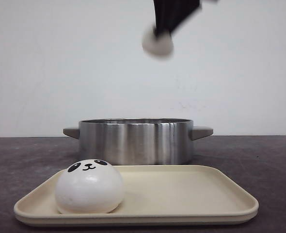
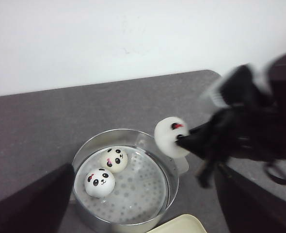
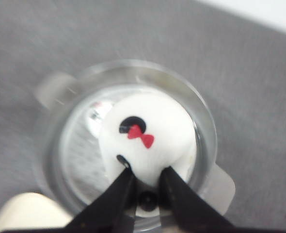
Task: Steam buns
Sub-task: 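Lift the bun with the right gripper and release it into the pot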
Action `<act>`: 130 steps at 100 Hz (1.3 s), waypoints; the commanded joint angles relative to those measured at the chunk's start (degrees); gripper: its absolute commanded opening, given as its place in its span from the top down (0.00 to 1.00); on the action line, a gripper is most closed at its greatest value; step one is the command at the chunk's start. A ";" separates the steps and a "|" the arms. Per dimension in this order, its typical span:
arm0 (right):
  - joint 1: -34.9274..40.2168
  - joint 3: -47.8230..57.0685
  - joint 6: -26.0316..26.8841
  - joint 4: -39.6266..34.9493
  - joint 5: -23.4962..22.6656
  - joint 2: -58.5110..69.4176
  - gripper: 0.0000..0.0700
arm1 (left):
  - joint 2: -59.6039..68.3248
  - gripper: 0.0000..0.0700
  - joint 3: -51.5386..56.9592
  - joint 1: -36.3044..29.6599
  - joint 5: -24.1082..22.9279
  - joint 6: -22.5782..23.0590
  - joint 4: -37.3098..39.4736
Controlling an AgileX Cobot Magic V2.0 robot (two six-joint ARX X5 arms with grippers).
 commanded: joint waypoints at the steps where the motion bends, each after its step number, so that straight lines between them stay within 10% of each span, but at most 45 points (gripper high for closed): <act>1: -0.57 0.66 -1.27 0.98 -1.64 3.63 0.99 | 0.61 0.21 1.18 -0.57 -0.22 0.50 0.68; 48: -3.54 0.66 -1.27 1.84 -7.61 17.53 0.97 | 1.27 0.21 1.18 -0.57 -0.22 0.33 -0.26; 65: -3.65 0.66 -1.25 1.97 -7.41 17.75 0.34 | 1.31 0.21 1.18 -0.55 -0.37 0.33 -0.76; 73: -3.89 0.66 -1.18 1.81 -7.28 17.75 0.22 | 1.57 0.21 1.18 -0.55 -0.37 0.33 -1.09; 93: -4.33 0.76 -0.39 1.09 -7.72 17.42 0.25 | 2.49 0.21 1.18 -0.52 -0.39 0.35 -2.75; 107: -5.18 1.09 -0.44 -1.77 -10.12 15.56 1.00 | 3.28 0.21 0.79 -0.52 -0.35 0.52 -4.61; 130: -4.74 1.09 -0.61 -3.93 -10.10 4.96 0.98 | 4.52 0.21 -2.08 -0.52 -0.28 0.55 -6.64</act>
